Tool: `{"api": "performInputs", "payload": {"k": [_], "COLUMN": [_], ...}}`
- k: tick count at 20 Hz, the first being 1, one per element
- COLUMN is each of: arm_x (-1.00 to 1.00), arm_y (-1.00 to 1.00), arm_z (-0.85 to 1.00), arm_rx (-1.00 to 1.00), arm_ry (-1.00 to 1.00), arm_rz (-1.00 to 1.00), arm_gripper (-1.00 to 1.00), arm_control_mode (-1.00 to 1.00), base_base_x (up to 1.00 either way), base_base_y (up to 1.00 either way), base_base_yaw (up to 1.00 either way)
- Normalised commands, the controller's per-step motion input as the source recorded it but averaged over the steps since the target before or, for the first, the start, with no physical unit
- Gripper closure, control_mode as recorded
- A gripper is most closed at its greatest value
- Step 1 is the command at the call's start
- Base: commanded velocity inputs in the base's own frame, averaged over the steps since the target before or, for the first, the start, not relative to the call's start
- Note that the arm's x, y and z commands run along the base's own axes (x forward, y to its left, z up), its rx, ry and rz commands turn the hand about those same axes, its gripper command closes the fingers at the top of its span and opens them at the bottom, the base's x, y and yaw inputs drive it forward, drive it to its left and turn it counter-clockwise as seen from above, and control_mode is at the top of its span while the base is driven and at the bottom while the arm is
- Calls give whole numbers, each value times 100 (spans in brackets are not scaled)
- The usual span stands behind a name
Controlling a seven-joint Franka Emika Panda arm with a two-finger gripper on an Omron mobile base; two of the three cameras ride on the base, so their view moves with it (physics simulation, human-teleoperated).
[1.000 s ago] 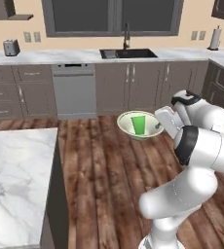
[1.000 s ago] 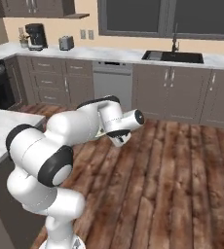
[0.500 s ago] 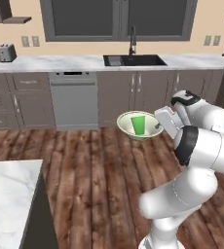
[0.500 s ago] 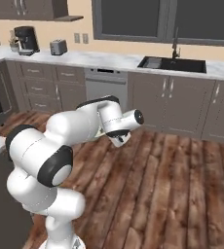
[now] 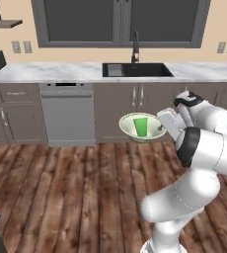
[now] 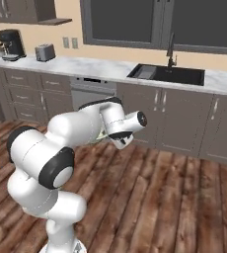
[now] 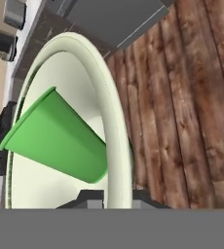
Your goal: Place the cup inside the bowl on the dining table and move the bowl to any counter.
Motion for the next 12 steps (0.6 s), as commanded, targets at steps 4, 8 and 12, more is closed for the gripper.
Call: {"api": "performInputs", "payload": {"k": [4,8,12], "arm_x": [0,0,0], "arm_y": [0,0,0], "arm_z": [0,0,0], "arm_rx": [0,0,0], "arm_ry": [0,0,0], "arm_rz": [0,0,0], "arm_gripper": [100,100,100], "arm_control_mode": [100,100,100], "base_base_x": [88,89,100], "base_base_y": [-46,-45,-46], "base_base_yaw": [5,0,0]}}
